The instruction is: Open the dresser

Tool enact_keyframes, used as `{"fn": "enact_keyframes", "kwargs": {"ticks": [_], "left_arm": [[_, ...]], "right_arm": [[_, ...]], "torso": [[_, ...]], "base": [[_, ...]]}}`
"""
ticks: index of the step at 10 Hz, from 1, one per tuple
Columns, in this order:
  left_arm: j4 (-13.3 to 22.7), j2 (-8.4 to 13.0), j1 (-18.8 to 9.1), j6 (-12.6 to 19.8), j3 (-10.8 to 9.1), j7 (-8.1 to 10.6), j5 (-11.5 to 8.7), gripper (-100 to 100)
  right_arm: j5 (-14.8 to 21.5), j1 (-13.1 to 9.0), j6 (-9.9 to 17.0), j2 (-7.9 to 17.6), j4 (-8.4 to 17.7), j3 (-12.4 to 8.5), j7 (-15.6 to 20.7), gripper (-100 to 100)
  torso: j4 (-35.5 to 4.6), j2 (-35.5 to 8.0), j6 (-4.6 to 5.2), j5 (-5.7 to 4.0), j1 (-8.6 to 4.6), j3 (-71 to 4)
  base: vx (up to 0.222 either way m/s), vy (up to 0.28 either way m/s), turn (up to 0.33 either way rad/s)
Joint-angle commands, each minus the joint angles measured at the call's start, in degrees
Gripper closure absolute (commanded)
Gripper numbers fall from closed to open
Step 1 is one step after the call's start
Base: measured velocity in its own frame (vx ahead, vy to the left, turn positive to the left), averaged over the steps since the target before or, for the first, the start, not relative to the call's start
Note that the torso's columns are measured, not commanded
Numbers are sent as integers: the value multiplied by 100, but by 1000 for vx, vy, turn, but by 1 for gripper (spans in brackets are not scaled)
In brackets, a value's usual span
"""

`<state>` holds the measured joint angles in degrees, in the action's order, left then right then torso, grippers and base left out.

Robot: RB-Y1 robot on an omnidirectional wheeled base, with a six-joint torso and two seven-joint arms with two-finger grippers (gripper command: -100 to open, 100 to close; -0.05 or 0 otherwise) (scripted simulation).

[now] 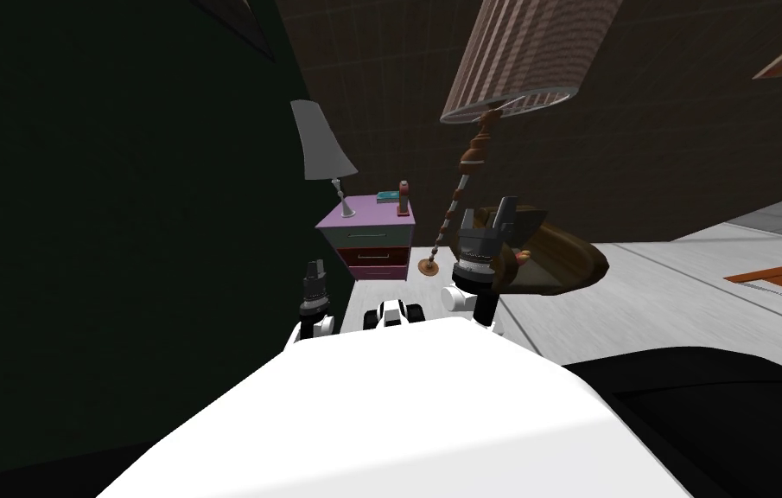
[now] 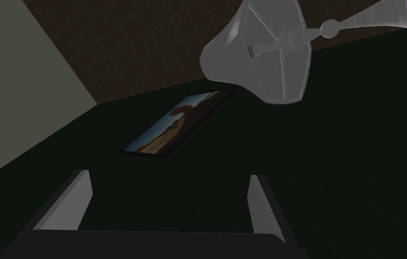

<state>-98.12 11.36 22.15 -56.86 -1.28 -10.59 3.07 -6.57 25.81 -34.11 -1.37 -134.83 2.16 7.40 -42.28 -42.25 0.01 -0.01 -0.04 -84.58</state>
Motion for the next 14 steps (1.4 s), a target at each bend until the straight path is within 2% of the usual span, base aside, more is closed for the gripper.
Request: {"fn": "enact_keyframes", "kwargs": {"ticks": [1, 2, 4, 5, 8, 11, 13, 14], "left_arm": [[387, 9, -96, -279, -2, -86, 16, -100], [472, 9, -96, -279, -2, -86, 16, -100], [889, -5, -219, -640, 5, -204, 43, -100], [1051, -5, -219, -640, 5, -204, 43, -100], [1495, -32, -344, -998, 12, -322, 70, -100], [1925, -47, -406, -1174, 15, -380, 84, -100], [2342, -81, -527, -1515, 22, -493, 110, -100], [2493, -81, -527, -1515, 22, -493, 110, -100]], "right_arm": [[0, 0, 0, 0, 0, 0, 0, 0], [0, 0, 0, 0, 0, 0, 0, 0], [0, 0, 0, 0, 0, 0, 0, 0], [0, 1, 0, 0, 0, 0, 0, 0], [0, 0, 0, 0, 0, 0, 0, 0], [0, 0, 0, 0, 0, 0, 0, 0], [0, 0, 0, 0, 0, 0, 0, 0], [0, 0, 0, 0, 0, 0, 0, 0]], "torso": [[0, -4, -2, 1, 6, 1], [0, 1, 0, 2, 6, -1], [0, -2, 0, 3, 12, 1], [2, 9, 0, -1, -4, -6], [-3, -14, -2, 1, 5, 8], [-1, -3, 0, 4, 15, 2], [0, -2, 0, -1, -4, 1], [3, 12, 0, 0, 2, -7]], "base": [[107, -13, -41], [91, -2, -20], [123, -2, -48], [123, -20, -20], [107, -15, -32], [93, 10, -27], [120, -4, -49], [127, -14, -23]]}}
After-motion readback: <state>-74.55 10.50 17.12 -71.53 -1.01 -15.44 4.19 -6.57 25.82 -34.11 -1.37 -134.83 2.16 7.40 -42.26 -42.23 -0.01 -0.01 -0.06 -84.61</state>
